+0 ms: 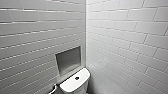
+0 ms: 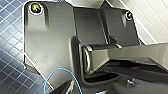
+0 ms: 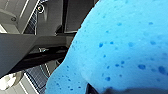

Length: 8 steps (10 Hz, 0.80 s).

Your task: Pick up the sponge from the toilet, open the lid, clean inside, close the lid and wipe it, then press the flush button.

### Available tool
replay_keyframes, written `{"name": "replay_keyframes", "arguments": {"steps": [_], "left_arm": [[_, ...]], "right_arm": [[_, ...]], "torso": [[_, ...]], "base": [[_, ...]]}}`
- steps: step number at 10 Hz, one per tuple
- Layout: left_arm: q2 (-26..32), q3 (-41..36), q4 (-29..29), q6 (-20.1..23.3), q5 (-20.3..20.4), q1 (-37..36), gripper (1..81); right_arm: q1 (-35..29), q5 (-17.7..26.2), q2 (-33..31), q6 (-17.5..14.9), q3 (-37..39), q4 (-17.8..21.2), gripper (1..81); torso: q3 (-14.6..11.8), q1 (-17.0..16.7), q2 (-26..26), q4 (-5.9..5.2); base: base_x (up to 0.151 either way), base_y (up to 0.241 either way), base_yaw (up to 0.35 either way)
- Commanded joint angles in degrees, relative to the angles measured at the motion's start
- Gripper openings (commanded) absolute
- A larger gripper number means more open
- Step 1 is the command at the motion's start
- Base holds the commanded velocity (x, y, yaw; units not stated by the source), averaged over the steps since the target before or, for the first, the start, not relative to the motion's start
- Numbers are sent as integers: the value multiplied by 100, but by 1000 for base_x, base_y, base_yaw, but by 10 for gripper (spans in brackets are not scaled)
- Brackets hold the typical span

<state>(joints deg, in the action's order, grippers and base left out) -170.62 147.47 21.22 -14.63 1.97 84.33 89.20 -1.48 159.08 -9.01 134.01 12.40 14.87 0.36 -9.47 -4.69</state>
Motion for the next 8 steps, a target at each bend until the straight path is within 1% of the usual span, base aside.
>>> {"name": "replay_keyframes", "arguments": {"steps": [1, 6, 8], "left_arm": [[10, -51, -22, 48, -259, -228, 811], [36, -7, -57, -14, -303, -228, 811], [246, -111, -39, -14, -277, -167, 811]], "right_arm": [[-187, 394, -66, -31, -43, 61, 10], [-178, 394, -75, -31, -43, 61, 10], [-170, 402, -223, -40, -321, 43, 10]], "torso": [[0, 0, 0, 0], [0, 2, 2, 0], [0, 0, 2, 0]], "base": [[64, 0, 0], [0, 0, 0], [0, 0, 0]]}}
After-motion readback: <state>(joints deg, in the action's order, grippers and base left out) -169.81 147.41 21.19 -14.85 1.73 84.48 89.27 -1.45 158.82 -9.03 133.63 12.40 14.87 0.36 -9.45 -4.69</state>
